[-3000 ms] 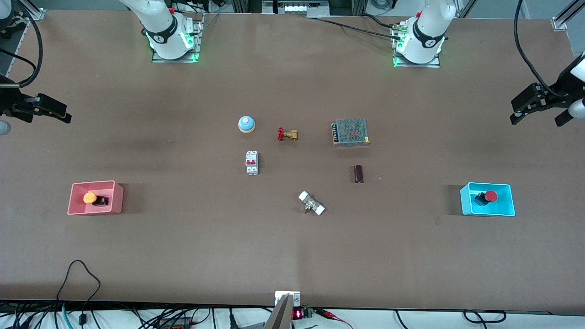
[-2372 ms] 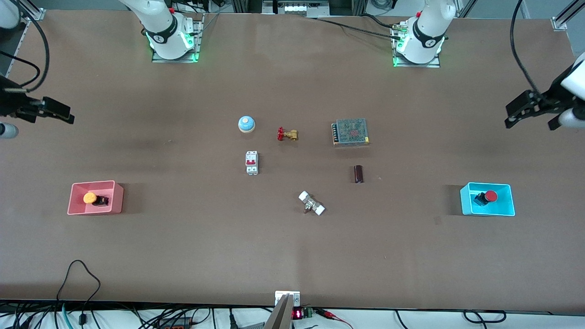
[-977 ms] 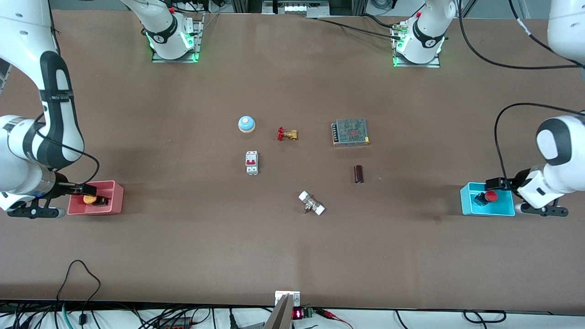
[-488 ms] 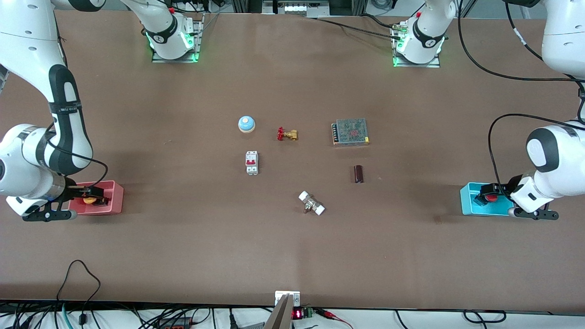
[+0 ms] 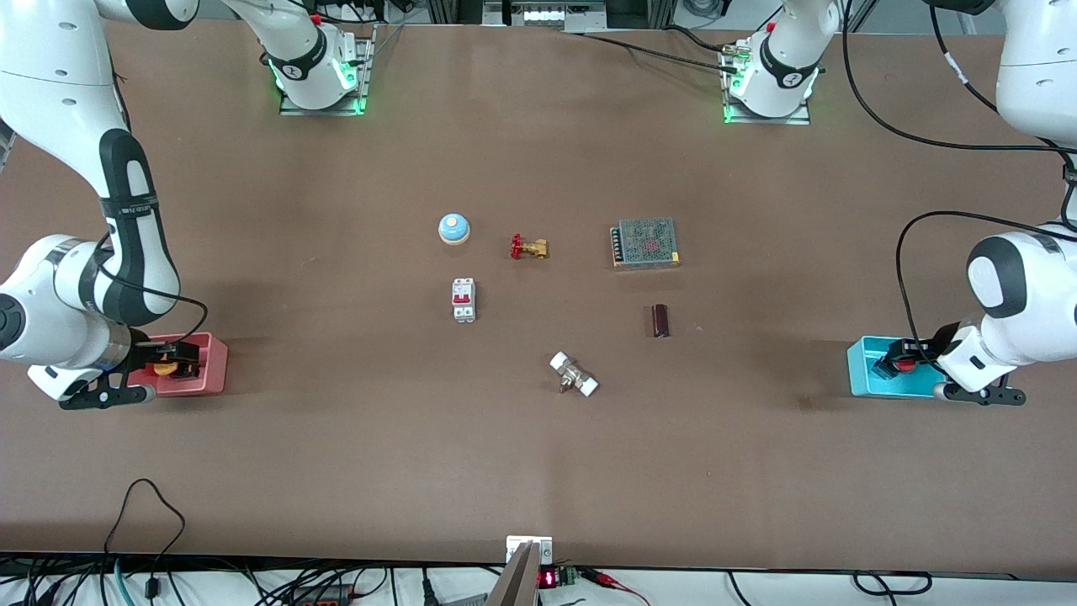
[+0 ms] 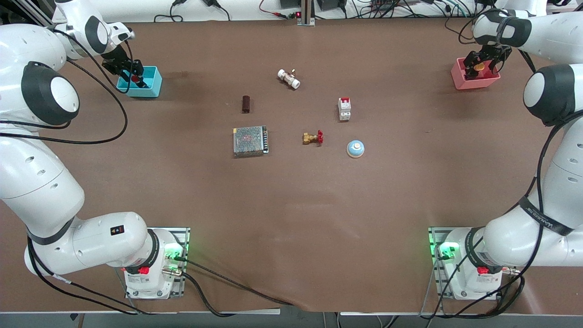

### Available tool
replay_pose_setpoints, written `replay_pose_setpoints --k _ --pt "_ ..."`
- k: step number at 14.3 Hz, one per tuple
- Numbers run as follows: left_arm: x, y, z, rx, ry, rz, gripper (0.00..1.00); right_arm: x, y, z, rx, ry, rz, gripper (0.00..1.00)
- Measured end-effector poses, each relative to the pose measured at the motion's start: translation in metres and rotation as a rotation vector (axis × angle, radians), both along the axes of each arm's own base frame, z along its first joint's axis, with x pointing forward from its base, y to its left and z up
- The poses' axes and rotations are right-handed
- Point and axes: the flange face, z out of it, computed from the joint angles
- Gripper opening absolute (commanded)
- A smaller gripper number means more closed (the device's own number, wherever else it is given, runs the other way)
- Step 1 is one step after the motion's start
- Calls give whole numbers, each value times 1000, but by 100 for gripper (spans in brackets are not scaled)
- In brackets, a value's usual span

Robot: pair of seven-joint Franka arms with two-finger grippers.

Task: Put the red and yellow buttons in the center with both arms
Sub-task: 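Grasp the yellow button with the right gripper while the left gripper grasps the red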

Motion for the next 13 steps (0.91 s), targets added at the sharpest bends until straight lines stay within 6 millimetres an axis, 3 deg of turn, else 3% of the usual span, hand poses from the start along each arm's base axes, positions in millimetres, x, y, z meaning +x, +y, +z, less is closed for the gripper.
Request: replay_pose_setpoints --k 5,7,10,13 --pt "1 -4 0 -2 -1 -5 24 3 -1 -5 35 -10 -31 100" --pt "3 -6 2 -2 -7 -8 23 3 -4 -10 37 -7 -38 99" --pt "15 -13 28 4 -53 -21 22 3 -9 -13 37 -4 -42 80" --pt "21 -33 77 7 -67 -52 22 3 -9 -12 37 -6 -41 58"
